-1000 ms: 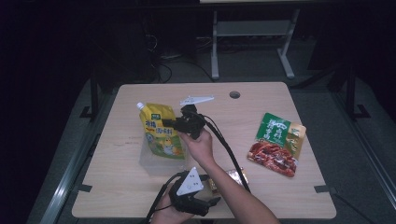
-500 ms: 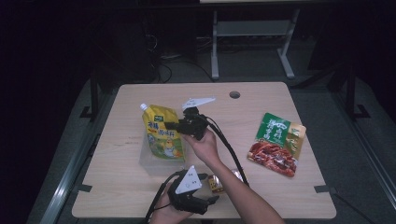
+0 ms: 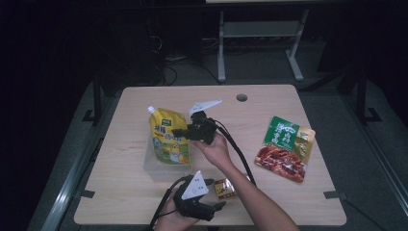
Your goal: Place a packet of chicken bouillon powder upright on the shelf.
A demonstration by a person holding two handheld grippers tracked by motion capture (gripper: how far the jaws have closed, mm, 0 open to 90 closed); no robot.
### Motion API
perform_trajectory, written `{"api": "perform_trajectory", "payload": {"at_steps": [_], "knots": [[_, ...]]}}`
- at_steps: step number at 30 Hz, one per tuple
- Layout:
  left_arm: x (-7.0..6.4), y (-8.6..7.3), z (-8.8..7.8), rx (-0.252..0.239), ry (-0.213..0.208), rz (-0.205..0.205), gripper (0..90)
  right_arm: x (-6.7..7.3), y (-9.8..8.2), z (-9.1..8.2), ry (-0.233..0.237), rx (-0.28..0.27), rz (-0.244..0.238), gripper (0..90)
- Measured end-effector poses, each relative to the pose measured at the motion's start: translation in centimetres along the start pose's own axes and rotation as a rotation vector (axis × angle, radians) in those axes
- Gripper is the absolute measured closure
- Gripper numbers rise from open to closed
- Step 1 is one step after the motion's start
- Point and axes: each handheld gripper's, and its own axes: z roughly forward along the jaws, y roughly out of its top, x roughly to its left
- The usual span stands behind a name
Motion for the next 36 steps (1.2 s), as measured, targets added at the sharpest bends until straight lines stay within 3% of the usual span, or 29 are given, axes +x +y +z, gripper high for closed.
{"api": "perform_trajectory", "payload": {"at_steps": [7,14,20,24,30,36], "knots": [[0.1,0.0,0.0,-0.001,0.005,0.000,24.5,-0.2,0.0,-0.6,0.019,0.023,0.018,64.4],[0.3,0.1,0.2,0.005,0.010,-0.017,24.5,0.0,0.1,-2.3,0.033,0.053,0.003,53.6],[0.2,0.1,0.5,0.013,0.007,-0.015,24.4,0.4,0.1,-4.1,0.027,0.055,-0.017,54.2],[0.1,0.1,0.4,0.010,0.009,-0.013,24.3,1.0,0.2,-4.3,-0.003,0.073,-0.053,60.9],[0.0,0.0,0.4,0.015,0.007,-0.014,24.2,1.4,0.0,-4.2,0.015,0.094,-0.056,57.7],[0.0,0.0,0.6,0.024,0.008,-0.007,24.1,1.5,-0.3,-5.2,0.020,0.086,-0.052,53.1]]}}
